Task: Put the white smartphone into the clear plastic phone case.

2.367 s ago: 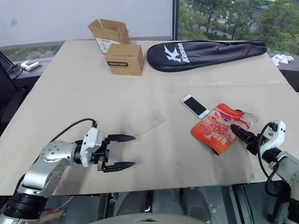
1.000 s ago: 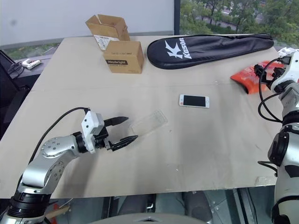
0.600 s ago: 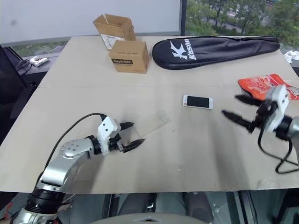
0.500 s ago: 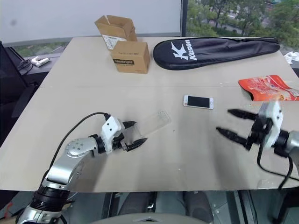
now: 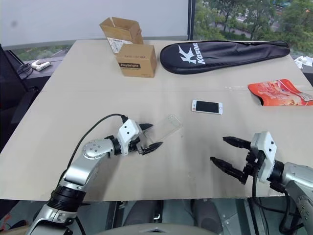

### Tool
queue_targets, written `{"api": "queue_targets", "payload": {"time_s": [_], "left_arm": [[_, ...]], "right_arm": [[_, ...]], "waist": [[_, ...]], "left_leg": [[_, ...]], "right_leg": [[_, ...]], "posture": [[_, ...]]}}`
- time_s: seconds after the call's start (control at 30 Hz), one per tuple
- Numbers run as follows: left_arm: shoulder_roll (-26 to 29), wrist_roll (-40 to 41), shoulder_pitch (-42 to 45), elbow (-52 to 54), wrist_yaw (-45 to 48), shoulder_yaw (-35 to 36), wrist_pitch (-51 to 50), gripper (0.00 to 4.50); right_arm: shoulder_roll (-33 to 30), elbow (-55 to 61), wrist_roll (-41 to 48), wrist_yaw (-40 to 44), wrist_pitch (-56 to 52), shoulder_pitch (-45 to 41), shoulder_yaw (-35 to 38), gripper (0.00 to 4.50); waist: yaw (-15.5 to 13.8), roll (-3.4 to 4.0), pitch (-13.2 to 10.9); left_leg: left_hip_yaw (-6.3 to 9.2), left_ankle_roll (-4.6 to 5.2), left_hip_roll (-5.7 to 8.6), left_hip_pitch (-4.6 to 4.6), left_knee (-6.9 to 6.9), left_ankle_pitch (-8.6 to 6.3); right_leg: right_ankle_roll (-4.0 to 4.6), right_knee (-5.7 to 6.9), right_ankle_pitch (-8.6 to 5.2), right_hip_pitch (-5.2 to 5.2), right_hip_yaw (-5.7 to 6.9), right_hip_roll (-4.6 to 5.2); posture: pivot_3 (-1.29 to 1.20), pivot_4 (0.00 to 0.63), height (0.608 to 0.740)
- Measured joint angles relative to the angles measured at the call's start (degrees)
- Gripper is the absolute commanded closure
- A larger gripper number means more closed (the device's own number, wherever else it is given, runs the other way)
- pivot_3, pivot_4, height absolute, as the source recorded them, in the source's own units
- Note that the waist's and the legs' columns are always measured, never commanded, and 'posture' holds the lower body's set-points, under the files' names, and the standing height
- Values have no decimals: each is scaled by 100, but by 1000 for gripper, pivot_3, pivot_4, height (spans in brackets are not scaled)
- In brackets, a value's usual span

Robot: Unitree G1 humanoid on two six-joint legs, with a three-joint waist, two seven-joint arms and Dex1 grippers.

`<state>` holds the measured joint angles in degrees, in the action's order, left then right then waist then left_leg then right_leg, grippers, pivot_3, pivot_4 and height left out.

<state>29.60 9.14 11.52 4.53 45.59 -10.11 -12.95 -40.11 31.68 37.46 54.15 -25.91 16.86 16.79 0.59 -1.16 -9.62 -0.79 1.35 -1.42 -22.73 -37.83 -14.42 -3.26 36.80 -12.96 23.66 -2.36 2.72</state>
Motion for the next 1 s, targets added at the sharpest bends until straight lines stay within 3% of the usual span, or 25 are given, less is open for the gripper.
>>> {"api": "queue_targets", "payload": {"time_s": [0.13,0.17,0.37,0.7,1.0], "left_arm": [[-76,14,134,-188,54,-5,-19,0],[-101,33,164,-233,78,-2,-46,527],[-165,131,366,-369,102,121,-410,2721],[36,110,655,-677,698,42,-304,2721],[-14,-117,1654,-2108,1846,-347,816,2721]], "right_arm": [[56,0,-50,-71,58,41,-22,27],[65,0,-55,-74,88,53,-22,0],[72,1,-66,-79,169,153,-23,0],[117,0,-76,-85,344,221,-22,0],[205,4,-102,-192,449,250,-21,0]], "waist": [[-9,-1,6],[-12,0,9],[-8,-2,13],[-13,-3,14],[-158,-4,15]], "left_leg": [[0,0,0,2,-6,0],[1,0,1,2,-11,0],[2,0,1,0,-18,0],[1,1,3,-2,-19,-1],[6,1,10,-17,-35,-1]], "right_leg": [[-1,1,-1,-5,0,0],[-2,2,-1,-6,0,0],[-2,2,0,-8,1,0],[-1,2,0,-8,0,0],[-1,2,0,-10,0,1]], "posture": [[0,150,740],[0,150,740],[0,150,740],[0,150,740],[0,150,740]]}}
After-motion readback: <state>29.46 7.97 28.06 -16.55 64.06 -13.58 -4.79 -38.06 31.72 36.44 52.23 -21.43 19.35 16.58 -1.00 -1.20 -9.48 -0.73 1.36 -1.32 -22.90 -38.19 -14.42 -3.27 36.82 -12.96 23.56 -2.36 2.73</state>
